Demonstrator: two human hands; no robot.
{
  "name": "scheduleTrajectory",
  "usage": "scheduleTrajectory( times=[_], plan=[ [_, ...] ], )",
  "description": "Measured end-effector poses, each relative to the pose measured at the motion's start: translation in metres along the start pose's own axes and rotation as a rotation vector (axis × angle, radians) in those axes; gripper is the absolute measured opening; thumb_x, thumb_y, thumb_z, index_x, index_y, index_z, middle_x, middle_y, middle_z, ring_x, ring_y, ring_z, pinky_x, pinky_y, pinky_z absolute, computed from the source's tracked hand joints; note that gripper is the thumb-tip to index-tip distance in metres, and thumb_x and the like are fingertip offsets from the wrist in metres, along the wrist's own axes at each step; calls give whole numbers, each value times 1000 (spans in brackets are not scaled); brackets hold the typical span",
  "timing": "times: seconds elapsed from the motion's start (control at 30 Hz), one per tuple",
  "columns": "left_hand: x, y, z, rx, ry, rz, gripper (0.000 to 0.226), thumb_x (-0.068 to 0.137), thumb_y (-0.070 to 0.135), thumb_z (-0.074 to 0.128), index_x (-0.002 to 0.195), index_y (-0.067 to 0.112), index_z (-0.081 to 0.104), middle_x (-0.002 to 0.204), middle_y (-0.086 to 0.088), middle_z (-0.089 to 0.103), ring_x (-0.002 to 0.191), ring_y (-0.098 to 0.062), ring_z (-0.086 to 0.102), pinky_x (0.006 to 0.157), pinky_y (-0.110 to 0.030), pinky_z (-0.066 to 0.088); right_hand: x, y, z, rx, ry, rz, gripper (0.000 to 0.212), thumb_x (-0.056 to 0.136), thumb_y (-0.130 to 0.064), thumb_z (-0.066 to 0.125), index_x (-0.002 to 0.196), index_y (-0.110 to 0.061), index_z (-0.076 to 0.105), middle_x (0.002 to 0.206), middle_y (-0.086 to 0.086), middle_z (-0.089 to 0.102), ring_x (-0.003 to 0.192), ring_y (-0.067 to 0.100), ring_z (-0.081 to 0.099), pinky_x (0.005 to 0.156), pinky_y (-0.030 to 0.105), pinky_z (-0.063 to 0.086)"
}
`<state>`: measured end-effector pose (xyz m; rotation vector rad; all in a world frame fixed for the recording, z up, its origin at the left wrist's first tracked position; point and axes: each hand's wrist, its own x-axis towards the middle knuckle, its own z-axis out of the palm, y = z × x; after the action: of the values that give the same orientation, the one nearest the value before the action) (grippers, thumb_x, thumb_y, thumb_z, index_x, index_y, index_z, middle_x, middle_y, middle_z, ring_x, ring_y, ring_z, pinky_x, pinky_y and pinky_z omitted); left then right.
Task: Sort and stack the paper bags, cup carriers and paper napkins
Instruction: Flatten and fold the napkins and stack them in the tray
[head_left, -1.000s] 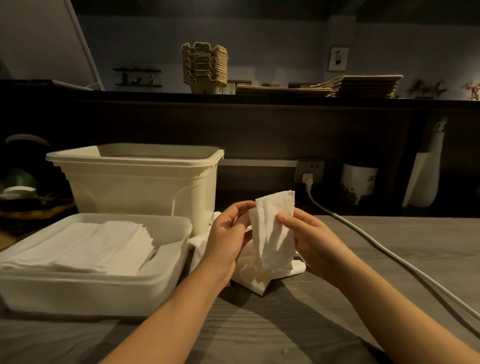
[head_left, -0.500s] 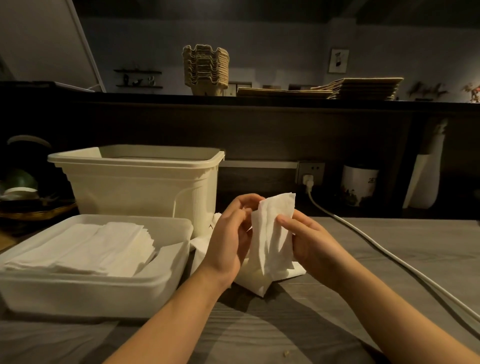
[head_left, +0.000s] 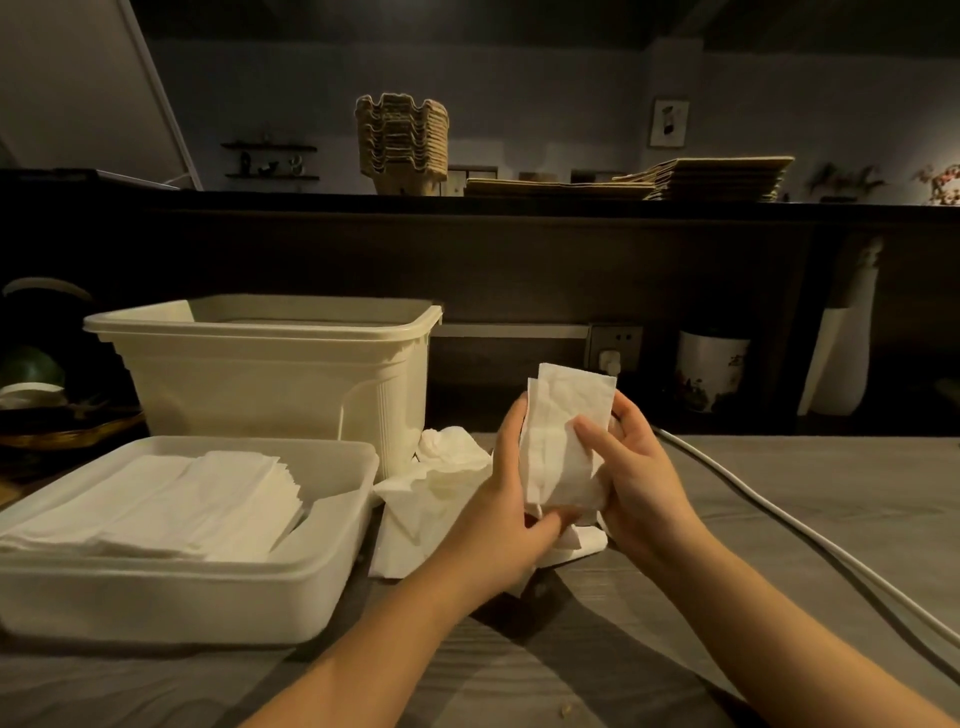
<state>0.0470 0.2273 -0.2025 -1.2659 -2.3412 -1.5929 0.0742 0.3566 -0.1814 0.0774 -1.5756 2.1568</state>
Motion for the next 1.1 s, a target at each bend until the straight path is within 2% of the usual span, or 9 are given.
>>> scheduleTrajectory(
  times=[0.17,0.33,0.5,0.6,0.73,0.83,0.9,1.0,1.1],
  plan=[
    [3,-1,-7,-69,143,9,84,90,15,61,126,60,1,111,29,42,86,8,57,71,-12,51,5,-2,-7,222,1,97,61,77,-14,62,135,-21,45,115,3,65,106,23,63,93,48,50],
    [9,1,-22,-337,407,-133,63,87,15,64,131,47,31,99,8,63,91,-7,64,72,-19,55,8,-6,-10,226,25,93,31,85,-1,57,114,-12,56,91,1,68,77,8,67,61,21,54],
    [13,0,-29,-350,528,-226,19,94,12,52,104,28,55,95,11,63,91,-7,61,80,-30,54,9,-3,-14,-69,-20,98,40,81,-5,64,119,-14,56,107,5,66,98,19,64,76,27,51],
    [12,-1,-29,-192,531,-182,17,98,15,44,102,27,56,94,11,62,87,-4,58,78,-28,52,9,-3,-15,-234,-83,104,35,83,-11,65,117,-15,59,109,4,66,102,21,62,83,30,49],
    [7,6,-27,-389,467,-184,19,97,37,36,107,31,52,113,3,58,104,-14,57,77,-26,53,10,-2,-18,-235,-33,108,32,84,-11,65,115,-14,59,107,5,66,101,22,62,84,31,48],
    [3,9,-22,-383,332,-201,53,77,48,55,125,43,32,134,-5,46,122,-21,48,97,-41,48,8,-1,-16,-179,-39,110,31,85,-7,63,114,-15,57,106,5,65,98,19,63,79,28,49],
    [2,11,-22,-249,291,-193,76,78,31,70,132,47,20,133,-3,44,124,-20,46,96,-38,49,4,0,-15,-190,-74,109,34,85,-6,63,116,-18,55,108,4,64,98,18,63,79,28,51],
    [-3,15,-33,-153,326,-142,78,84,14,68,138,44,20,110,16,44,106,2,48,78,-13,49,0,0,-13,-368,-168,90,47,82,-8,67,125,-18,50,112,4,63,99,18,65,82,31,55],
    [-15,14,-47,0,294,-89,59,85,18,68,128,46,38,96,21,45,84,4,48,69,-10,43,-5,-8,-10,-432,-318,95,51,80,-11,68,125,-23,49,117,3,61,102,17,63,85,31,55]
  ],
)
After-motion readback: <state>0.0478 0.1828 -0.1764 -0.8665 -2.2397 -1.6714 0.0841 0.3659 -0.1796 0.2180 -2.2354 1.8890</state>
